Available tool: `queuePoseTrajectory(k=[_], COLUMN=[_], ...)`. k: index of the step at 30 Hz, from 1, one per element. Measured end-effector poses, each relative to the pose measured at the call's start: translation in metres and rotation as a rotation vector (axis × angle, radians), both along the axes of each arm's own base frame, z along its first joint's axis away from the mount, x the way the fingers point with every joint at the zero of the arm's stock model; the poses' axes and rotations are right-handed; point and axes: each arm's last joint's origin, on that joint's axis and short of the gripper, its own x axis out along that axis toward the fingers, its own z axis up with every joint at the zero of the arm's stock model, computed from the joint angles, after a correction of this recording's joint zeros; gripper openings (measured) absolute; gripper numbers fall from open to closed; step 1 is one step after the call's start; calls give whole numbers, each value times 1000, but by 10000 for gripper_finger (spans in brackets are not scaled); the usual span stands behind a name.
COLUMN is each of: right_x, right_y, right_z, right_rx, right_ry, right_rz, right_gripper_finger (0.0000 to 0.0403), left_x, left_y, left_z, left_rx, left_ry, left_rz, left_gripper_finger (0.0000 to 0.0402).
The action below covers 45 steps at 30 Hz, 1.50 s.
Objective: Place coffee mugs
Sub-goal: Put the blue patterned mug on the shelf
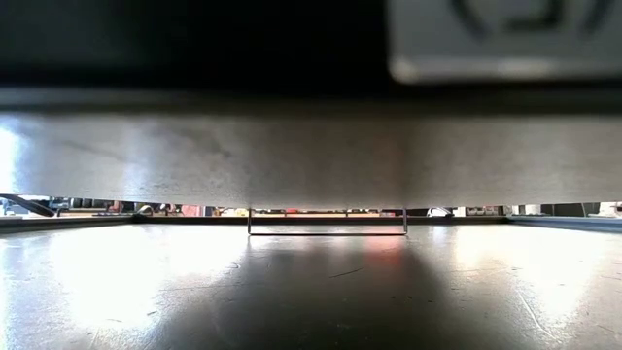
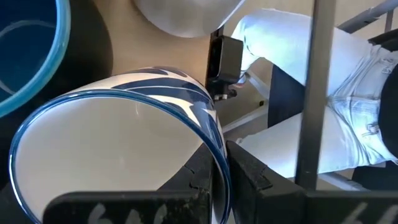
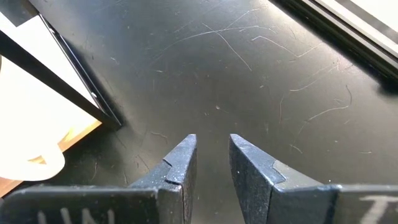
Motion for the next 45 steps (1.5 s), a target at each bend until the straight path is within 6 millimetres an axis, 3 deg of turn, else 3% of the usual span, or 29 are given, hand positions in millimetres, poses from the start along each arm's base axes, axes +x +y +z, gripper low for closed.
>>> queuePoseTrajectory(k=[45], right_x=[0], right_y=[0], right_z=[0], right_rx=[0], right_ry=[0], right_rz=[0], right_gripper_finger=[84], left_x=[10], left_y=[-2], left_z=[-6], left_rx=[-51], left_ry=[8], left_rz=[58], left_gripper_finger=[16])
